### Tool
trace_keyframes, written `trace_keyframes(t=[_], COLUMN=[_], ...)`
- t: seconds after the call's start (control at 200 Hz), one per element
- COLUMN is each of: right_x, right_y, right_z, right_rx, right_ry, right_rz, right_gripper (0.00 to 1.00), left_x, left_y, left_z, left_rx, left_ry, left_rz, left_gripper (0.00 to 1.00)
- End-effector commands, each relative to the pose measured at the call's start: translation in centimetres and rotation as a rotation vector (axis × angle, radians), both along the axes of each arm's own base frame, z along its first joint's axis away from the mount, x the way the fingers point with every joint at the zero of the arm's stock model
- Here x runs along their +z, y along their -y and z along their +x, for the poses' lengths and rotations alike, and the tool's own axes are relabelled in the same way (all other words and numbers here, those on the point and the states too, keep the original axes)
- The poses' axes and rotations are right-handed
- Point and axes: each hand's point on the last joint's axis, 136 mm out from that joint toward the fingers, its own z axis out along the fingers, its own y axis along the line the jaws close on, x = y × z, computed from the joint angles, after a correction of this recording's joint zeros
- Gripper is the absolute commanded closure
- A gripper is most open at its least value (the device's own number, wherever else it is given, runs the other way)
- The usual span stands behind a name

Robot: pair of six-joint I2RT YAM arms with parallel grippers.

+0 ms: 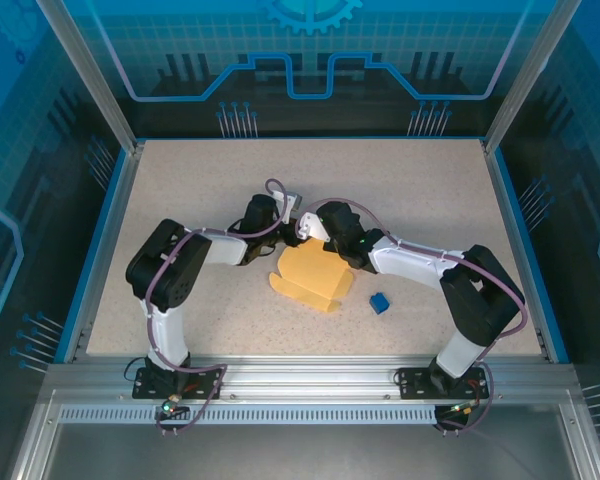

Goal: Fold the paper box

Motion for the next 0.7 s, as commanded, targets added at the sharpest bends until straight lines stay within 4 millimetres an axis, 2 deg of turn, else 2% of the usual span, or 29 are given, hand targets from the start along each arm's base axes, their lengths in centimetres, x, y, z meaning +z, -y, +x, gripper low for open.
trace_keyframes(t=[0.0, 0.125, 0.415, 0.56, 0.695], right_x=[-0.2, -0.1, -1.0, -0.5, 0.6], right_y=[-1.3, -1.5, -1.6, -1.6, -1.2], right_z=[-2.0, -2.2, -2.9, -2.8, -2.0], right_rx=[0.063, 0.067, 0.065, 0.056, 0.024], right_ry=[-0.053, -0.057, -0.08, -0.068, -0.057], right_rz=[0.01, 0.019, 0.023, 0.045, 0.092], right_gripper=[1.0, 1.0, 1.0, 1.0, 1.0], left_x=[2.1, 2.0, 1.4, 0.9, 1.6], left_y=[-2.8, -4.1, -4.9, -5.2, -4.5], left_z=[2.8, 3.3, 4.1, 4.1, 3.4], left_rx=[0.181, 0.279, 0.402, 0.412, 0.333], left_ry=[0.056, 0.028, -0.037, -0.031, 0.029], left_rz=[0.048, 0.046, 0.028, 0.086, 0.086], left_gripper=[0.66, 0.7, 0.73, 0.73, 0.68])
